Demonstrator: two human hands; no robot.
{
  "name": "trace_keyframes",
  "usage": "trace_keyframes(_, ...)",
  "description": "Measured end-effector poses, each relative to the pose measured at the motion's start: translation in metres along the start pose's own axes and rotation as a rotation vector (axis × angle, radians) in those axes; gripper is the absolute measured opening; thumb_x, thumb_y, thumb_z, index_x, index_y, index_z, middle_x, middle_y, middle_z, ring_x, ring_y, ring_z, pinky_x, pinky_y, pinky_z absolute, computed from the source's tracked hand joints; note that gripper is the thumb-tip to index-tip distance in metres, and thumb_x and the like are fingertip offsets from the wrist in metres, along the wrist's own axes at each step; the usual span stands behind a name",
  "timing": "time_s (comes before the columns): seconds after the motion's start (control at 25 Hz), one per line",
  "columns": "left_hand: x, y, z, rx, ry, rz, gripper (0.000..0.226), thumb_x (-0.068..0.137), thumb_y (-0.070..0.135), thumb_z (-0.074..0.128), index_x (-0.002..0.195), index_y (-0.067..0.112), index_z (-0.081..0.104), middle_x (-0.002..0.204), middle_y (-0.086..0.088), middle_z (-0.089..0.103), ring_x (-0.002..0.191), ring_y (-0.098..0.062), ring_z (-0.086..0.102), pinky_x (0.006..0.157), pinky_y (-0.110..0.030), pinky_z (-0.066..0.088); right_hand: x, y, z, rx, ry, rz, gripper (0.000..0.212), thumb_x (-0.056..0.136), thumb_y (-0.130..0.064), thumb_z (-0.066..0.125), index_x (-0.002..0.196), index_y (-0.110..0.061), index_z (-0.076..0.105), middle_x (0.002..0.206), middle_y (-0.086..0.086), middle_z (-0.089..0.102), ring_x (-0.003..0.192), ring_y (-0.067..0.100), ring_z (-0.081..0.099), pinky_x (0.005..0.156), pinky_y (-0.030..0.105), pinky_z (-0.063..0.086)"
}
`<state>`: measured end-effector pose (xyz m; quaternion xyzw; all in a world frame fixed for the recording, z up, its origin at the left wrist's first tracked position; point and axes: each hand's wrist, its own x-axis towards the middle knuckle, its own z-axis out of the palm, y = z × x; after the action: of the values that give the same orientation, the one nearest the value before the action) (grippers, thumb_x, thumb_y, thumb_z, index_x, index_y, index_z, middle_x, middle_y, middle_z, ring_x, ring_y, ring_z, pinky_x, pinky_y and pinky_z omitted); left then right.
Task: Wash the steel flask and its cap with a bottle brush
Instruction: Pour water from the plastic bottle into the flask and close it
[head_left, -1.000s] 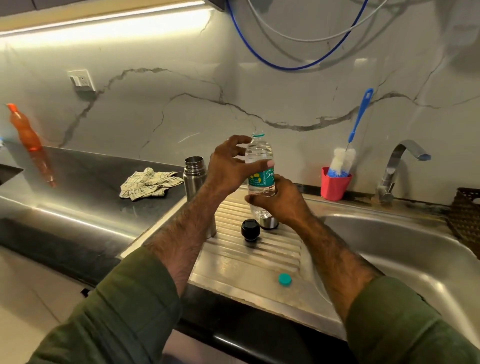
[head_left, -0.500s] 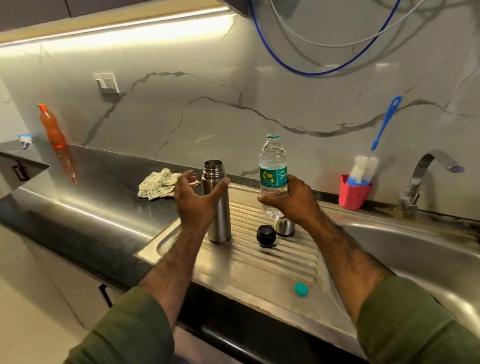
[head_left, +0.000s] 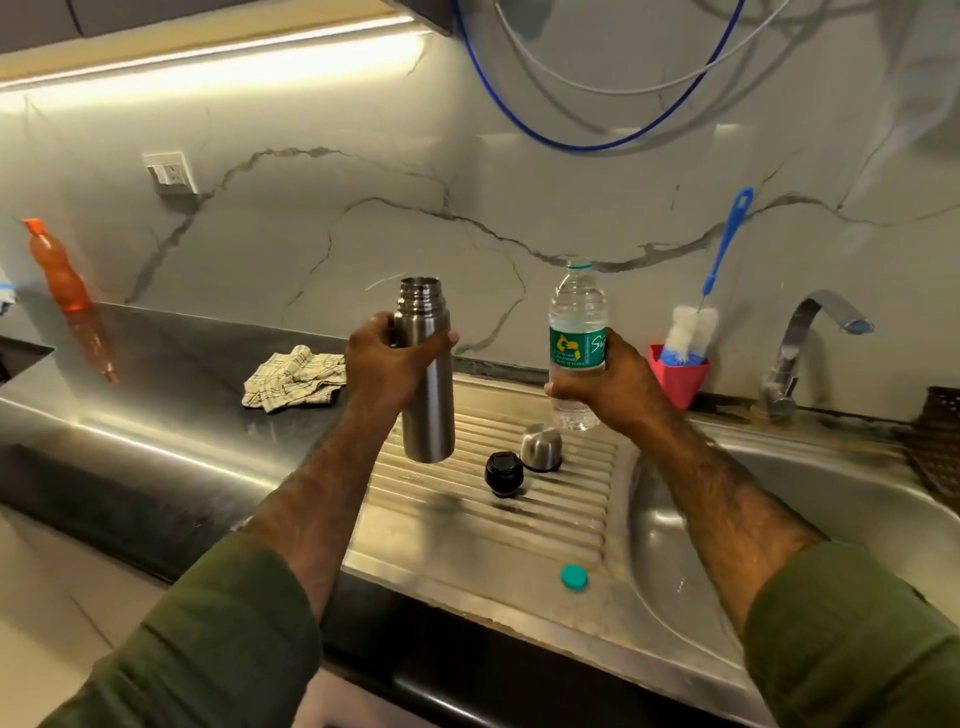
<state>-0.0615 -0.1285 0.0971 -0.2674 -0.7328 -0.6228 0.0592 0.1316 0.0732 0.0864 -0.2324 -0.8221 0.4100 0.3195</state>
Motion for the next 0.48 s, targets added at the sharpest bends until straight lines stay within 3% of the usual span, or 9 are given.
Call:
trace_keyframes(0.16, -0.006, 0.043, 0.055, 0.011, -0.144, 0.086, 0.061, 0.068, 0.053, 0.095, 0.114, 0.02, 0.071, 0.108, 0.002, 0.077, 0.098, -0.016, 0.074, 0.093, -0.045, 0.062, 0.002, 0.001, -0.052, -0.029, 0.072, 0.03, 0.068, 0.068, -0.029, 0.094, 0.127, -0.026, 0.061, 0.114, -0.007, 0.072, 0.106, 0.018, 0.069, 0.098, 0.043, 0.056)
trace_keyframes(0.36, -0.043, 0.072, 0.145, -0.062, -0.282, 0.076, 0.053, 0.061, 0.048, 0.1, 0.099, 0.022, 0.074, 0.092, 0.006, 0.077, 0.085, -0.013, 0.074, 0.08, -0.036, 0.063, -0.018, 0.018, -0.12, -0.151, 0.148, 0.095, 0.077, 0.067, -0.021, 0.094, 0.133, -0.03, 0.057, 0.117, -0.009, 0.069, 0.107, 0.018, 0.067, 0.091, 0.038, 0.055)
trace_keyframes(0.48, -0.063, 0.075, 0.189, -0.098, -0.366, 0.036, 0.053, 0.056, 0.046, 0.101, 0.095, 0.021, 0.074, 0.088, 0.005, 0.077, 0.08, -0.014, 0.073, 0.075, -0.038, 0.065, -0.035, 0.032, -0.154, -0.226, 0.176, 0.155, 0.078, 0.063, -0.019, 0.096, 0.131, -0.029, 0.058, 0.114, -0.009, 0.07, 0.104, 0.017, 0.067, 0.092, 0.039, 0.056)
